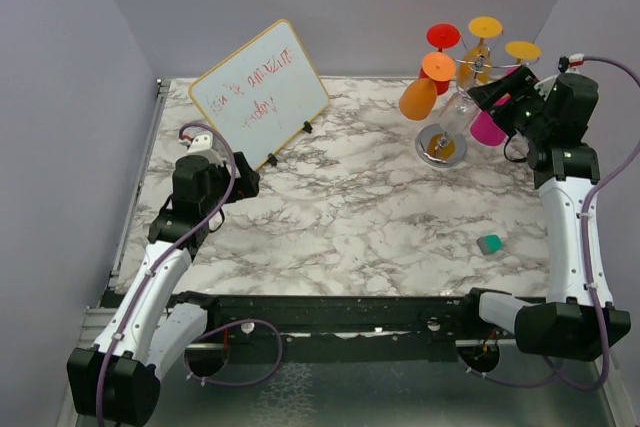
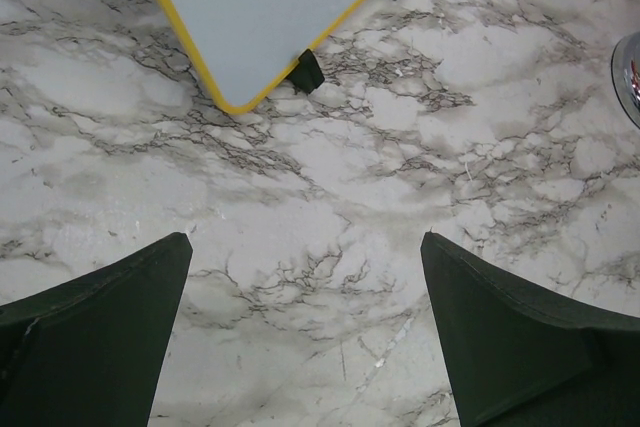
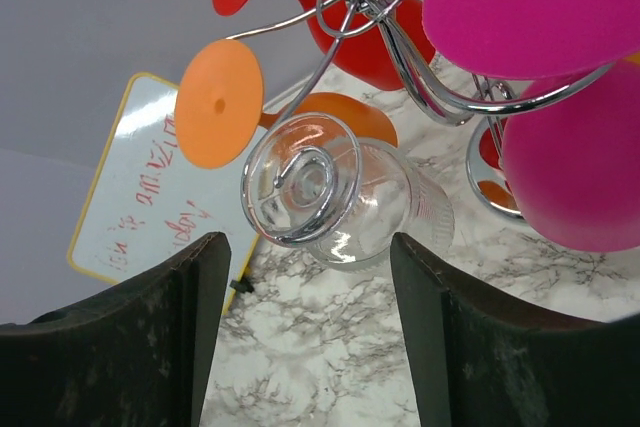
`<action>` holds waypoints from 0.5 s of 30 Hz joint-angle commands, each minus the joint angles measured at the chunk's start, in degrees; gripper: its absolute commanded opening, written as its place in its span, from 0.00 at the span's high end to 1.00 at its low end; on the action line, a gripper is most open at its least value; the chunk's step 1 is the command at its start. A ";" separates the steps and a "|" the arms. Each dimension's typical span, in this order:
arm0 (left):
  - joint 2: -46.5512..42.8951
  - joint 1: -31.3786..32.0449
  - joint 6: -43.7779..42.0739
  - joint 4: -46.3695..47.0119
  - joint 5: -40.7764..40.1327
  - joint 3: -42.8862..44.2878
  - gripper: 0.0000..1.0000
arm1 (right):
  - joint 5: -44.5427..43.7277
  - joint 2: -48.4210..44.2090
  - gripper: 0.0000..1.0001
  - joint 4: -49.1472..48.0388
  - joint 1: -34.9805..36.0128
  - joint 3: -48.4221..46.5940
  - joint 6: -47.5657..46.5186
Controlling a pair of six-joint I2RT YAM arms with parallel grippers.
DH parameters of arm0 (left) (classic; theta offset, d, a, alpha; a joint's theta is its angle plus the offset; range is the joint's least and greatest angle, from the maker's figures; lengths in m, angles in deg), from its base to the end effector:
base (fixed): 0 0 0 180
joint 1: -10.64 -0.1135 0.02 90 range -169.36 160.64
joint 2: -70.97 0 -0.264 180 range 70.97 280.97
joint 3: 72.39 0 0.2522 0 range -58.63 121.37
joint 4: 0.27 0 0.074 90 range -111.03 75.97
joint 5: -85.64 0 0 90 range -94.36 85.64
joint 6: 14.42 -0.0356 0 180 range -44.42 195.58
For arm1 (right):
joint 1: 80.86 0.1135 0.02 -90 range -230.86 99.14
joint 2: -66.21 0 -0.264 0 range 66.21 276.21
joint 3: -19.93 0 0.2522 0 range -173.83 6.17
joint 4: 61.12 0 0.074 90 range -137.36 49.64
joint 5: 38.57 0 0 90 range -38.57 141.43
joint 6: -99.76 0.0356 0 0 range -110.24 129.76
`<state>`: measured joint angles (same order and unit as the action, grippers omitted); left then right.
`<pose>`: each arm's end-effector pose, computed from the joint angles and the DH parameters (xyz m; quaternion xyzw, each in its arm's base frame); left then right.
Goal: Take the wine glass off the wine glass rack
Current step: Pick up the wine glass from the wine rack.
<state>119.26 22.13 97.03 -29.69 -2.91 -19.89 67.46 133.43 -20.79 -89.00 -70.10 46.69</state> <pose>0.1909 -0.0397 0.2824 -0.0665 0.8417 -0.1621 0.5107 0.2523 -0.0262 0.4221 0.2300 0.7693 0.2545 0.5391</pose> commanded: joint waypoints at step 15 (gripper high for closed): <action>0.39 0.23 0.35 -0.95 -2.77 0.02 0.01 | 6.57 2.04 0.42 -9.73 -3.18 3.59 7.92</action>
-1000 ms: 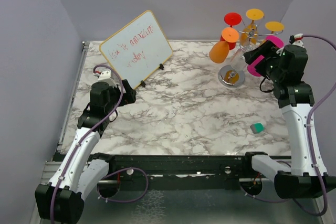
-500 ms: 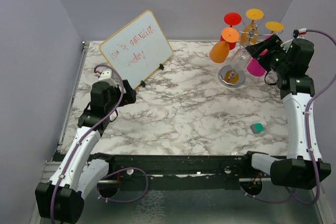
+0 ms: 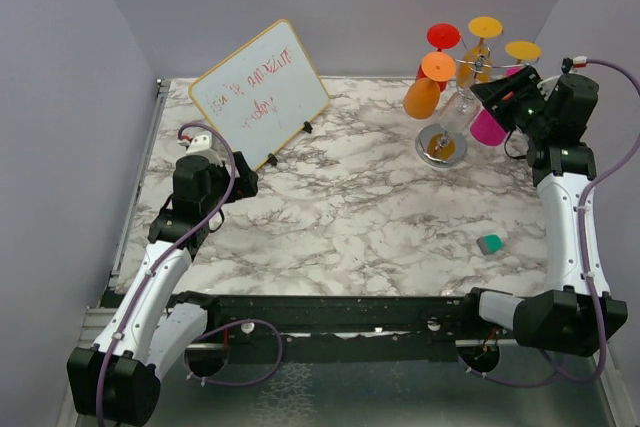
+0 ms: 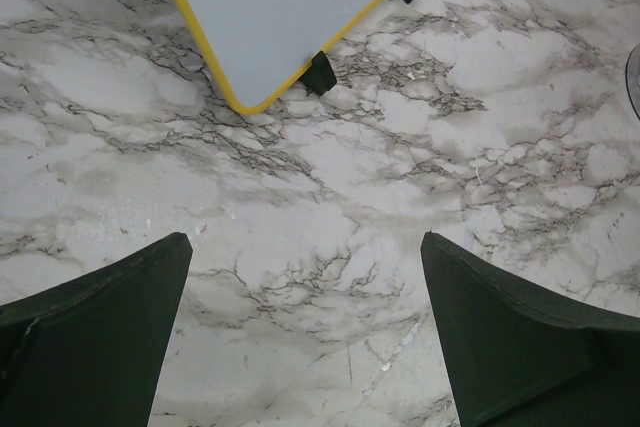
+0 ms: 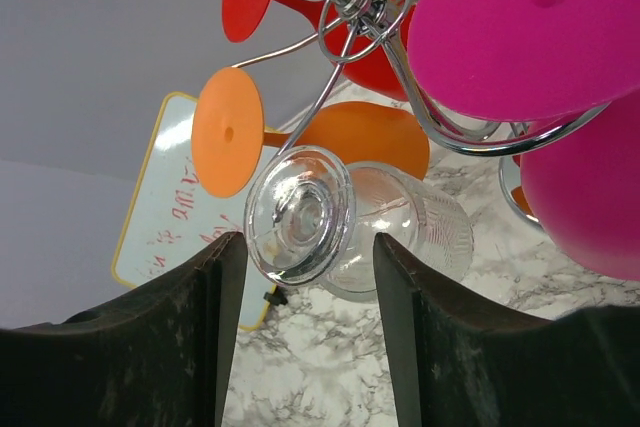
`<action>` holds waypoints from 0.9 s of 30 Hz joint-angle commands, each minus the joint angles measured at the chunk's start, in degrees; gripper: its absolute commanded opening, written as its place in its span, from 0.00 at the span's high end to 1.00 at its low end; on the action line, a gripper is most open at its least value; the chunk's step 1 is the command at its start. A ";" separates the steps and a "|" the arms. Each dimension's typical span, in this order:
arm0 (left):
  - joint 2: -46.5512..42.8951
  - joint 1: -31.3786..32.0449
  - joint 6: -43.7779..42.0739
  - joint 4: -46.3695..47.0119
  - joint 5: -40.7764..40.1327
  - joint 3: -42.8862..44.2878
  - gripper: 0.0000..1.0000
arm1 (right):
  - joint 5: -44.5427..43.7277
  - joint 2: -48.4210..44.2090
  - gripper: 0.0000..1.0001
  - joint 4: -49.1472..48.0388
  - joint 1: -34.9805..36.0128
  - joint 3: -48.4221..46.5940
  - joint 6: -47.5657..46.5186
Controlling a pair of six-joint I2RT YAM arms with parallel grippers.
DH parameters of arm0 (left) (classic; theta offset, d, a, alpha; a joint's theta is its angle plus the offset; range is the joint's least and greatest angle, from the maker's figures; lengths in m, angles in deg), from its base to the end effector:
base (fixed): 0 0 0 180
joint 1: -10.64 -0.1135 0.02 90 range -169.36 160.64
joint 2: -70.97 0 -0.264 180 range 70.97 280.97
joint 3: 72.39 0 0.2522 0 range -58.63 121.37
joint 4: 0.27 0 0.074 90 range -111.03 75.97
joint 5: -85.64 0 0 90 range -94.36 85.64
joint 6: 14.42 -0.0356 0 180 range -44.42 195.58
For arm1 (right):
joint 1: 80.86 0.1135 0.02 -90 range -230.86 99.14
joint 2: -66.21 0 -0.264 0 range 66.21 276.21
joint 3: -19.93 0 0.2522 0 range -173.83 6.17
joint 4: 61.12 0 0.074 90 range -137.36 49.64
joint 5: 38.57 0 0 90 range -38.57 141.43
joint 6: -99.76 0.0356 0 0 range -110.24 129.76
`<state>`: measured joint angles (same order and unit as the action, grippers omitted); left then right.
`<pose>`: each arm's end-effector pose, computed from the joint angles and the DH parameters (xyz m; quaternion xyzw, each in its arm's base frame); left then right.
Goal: Take the wine glass off the wine glass rack
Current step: Pick up the wine glass from the wine rack.
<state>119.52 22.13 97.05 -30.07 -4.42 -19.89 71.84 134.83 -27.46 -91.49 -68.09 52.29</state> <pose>0.1916 -0.0389 0.2810 -0.0740 0.8441 -0.1502 0.5093 0.2634 -0.0368 0.4167 0.2504 0.7435 0.3005 0.5425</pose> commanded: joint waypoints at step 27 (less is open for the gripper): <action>2.83 0.25 0.59 -0.93 1.24 0.44 0.01 | 3.09 -2.33 0.64 -9.49 -2.21 6.87 8.88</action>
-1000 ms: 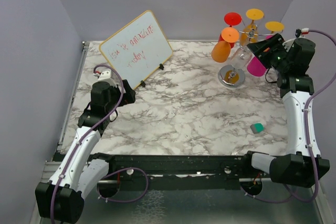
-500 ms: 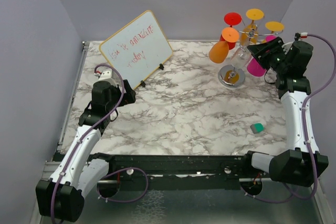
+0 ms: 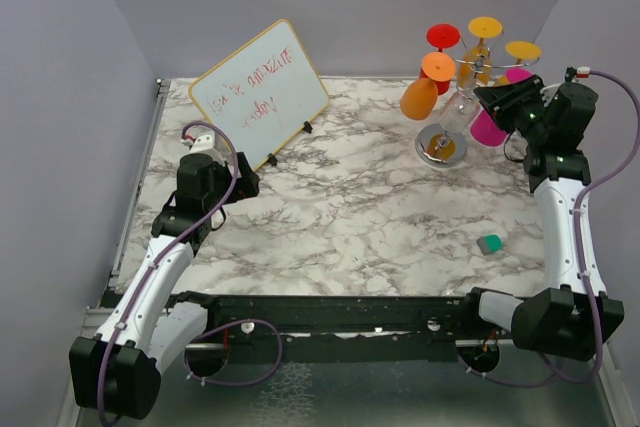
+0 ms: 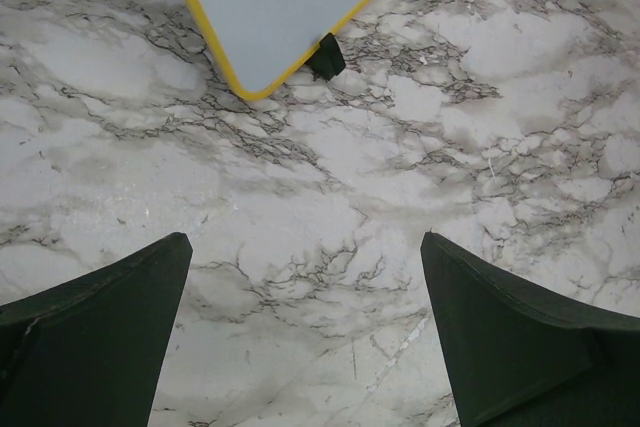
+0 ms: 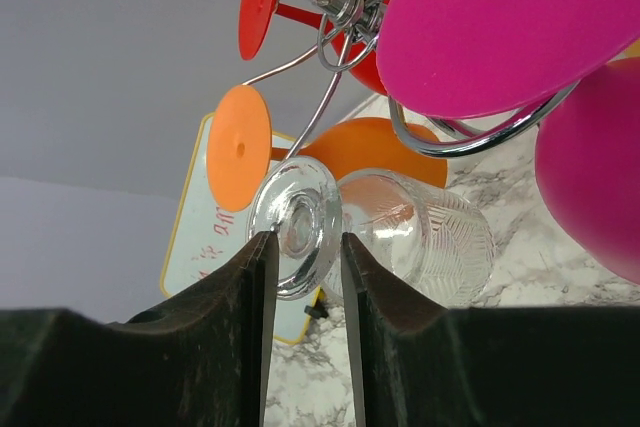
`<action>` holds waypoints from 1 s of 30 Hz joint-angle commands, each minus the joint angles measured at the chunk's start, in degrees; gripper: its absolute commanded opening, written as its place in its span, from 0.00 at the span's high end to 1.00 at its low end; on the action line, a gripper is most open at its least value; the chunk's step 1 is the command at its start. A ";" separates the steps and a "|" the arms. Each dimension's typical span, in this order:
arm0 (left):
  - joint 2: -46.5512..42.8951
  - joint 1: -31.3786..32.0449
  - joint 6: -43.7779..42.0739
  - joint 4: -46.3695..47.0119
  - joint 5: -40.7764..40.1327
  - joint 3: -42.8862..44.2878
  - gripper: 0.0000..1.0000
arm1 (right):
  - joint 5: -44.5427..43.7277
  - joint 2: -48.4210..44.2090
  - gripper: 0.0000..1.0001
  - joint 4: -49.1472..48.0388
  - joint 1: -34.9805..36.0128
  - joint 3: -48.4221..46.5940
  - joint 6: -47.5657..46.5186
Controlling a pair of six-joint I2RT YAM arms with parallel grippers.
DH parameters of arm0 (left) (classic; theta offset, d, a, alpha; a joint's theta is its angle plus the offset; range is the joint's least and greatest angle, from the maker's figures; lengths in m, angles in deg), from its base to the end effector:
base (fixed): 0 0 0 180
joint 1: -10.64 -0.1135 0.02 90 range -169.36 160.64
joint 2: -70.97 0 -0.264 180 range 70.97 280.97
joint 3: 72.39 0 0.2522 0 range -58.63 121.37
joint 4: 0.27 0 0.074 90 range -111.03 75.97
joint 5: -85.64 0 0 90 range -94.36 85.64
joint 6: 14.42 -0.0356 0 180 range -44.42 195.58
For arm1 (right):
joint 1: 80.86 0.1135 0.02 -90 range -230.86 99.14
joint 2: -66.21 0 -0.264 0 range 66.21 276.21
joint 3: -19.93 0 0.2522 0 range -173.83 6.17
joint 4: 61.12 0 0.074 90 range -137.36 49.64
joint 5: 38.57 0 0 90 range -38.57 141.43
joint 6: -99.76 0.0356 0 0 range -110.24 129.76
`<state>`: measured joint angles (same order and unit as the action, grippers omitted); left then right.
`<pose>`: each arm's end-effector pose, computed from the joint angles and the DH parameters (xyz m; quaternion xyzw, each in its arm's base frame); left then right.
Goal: Take the wine glass off the wine glass rack
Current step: Pick up the wine glass from the wine rack.
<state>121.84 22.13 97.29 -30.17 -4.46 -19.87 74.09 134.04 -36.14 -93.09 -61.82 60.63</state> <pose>0.1980 -0.0402 0.2737 -0.0769 0.8548 -0.1459 0.4920 0.2668 -0.0438 0.3982 0.2896 0.7104 0.3493 0.5380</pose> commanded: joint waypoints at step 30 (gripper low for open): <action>1.66 0.20 0.16 -1.17 2.25 0.73 0.01 | 3.00 -2.72 1.00 -0.84 -0.74 -0.37 3.43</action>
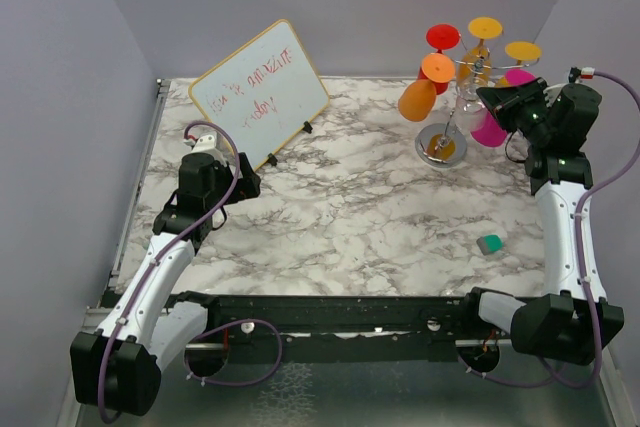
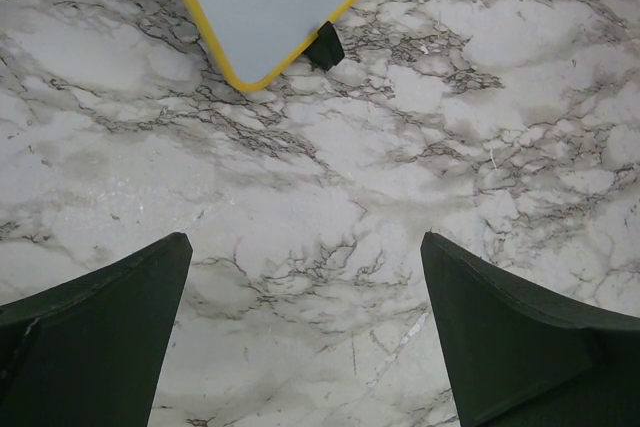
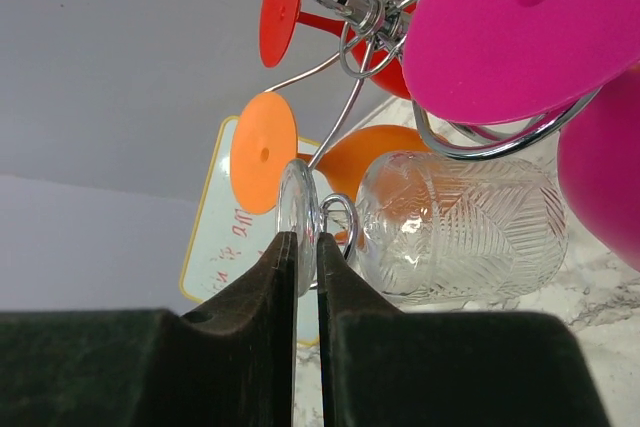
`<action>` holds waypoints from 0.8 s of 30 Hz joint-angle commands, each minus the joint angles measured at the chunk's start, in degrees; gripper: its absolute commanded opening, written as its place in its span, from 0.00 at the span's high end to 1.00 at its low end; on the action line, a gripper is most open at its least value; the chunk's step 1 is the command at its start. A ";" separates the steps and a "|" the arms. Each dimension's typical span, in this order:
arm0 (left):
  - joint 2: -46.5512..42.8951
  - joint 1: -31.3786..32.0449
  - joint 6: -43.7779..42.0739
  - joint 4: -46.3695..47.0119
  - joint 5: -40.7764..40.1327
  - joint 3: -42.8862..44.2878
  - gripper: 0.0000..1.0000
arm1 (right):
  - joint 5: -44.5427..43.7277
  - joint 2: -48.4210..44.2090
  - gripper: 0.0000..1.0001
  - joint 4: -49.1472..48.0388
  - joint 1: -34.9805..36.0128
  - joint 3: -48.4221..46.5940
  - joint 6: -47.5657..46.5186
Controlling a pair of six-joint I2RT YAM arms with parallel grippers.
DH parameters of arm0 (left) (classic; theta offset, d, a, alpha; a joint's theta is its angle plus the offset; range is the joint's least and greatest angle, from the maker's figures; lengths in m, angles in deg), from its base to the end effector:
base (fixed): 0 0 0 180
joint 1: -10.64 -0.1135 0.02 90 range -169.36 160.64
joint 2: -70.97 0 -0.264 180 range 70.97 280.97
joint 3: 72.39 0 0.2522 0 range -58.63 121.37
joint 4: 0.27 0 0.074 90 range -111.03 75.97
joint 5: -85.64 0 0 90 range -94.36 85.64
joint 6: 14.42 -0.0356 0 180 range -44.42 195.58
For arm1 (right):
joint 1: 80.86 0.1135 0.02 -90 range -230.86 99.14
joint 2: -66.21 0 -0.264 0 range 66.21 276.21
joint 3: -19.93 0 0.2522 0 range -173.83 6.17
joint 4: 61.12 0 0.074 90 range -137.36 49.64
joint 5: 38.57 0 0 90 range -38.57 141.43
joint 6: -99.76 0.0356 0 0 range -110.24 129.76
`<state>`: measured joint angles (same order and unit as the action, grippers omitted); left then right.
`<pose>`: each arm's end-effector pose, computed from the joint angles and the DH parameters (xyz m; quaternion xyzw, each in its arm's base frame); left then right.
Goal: Take the wine glass off the wine glass rack
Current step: Pick up the wine glass from the wine rack.
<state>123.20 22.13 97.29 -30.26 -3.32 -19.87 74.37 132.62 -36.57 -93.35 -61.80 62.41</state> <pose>0.2014 -0.0416 0.2692 -0.0725 0.8616 -0.1510 0.4791 0.2598 -0.0433 0.4049 0.2933 0.6985 0.3603 0.5444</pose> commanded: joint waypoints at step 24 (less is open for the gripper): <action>0.96 0.20 0.08 -1.48 1.29 1.11 0.01 | 11.47 -2.17 0.99 -15.48 -0.96 6.97 19.66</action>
<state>123.74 22.13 97.29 -30.50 -3.30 -19.87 81.87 131.24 -47.24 -94.36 -54.34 80.09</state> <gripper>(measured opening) 0.988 0.110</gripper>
